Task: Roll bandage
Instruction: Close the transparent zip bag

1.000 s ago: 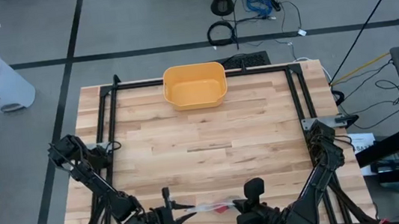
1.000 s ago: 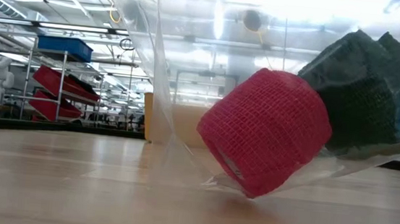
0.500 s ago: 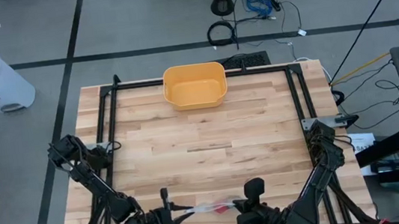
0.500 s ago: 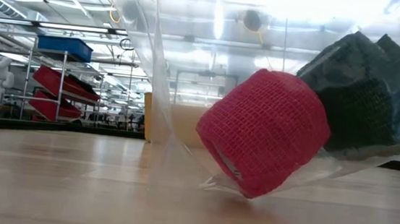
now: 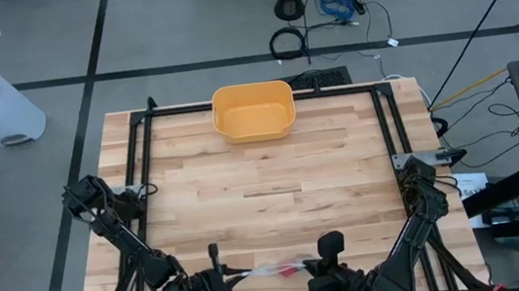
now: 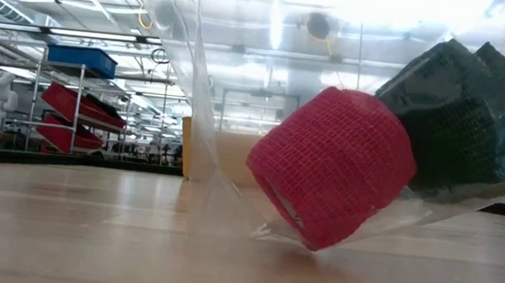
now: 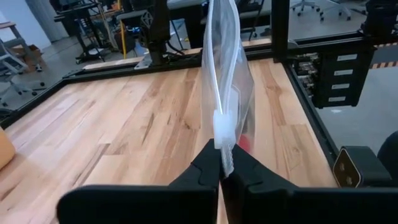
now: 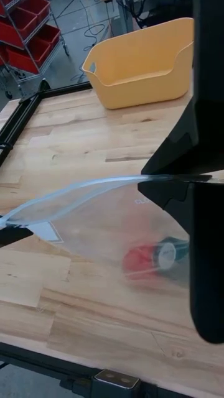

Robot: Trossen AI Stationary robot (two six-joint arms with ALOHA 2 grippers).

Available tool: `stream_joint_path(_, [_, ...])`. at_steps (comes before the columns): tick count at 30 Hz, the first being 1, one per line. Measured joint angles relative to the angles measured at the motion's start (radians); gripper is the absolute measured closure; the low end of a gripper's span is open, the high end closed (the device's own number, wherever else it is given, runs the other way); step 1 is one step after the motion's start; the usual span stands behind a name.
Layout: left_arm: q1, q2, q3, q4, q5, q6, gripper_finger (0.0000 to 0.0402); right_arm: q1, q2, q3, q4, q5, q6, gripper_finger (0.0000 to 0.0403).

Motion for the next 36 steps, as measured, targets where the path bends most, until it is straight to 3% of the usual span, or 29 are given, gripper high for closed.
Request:
stream_joint_path(7, [0.001,-0.012,0.0,-0.005,-0.009,0.047,0.0399,0.0,0.0,0.0,0.0,0.0,0.04,0.0394])
stream_joint_path(14, [0.03,-0.093,0.0,-0.071,0.034,0.096,0.04,0.007,-0.048,-0.002,0.014,-0.002,0.032,0.0329])
stream_joint_path(21, [0.067,-0.148,0.0,-0.167,0.112,0.067,0.0401,-0.002,-0.098,-0.001,0.239,0.113,-0.191,0.029])
stream_joint_path(29, [0.101,-0.18,0.0,-0.182,0.19,0.087,0.0401,-0.105,-0.02,0.0,0.518,0.024,-0.343,0.0274])
stream_joint_path(36, [0.107,-0.18,0.0,-0.188,0.204,0.08,0.0401,-0.175,0.05,-0.001,0.599,-0.051,-0.355,0.027])
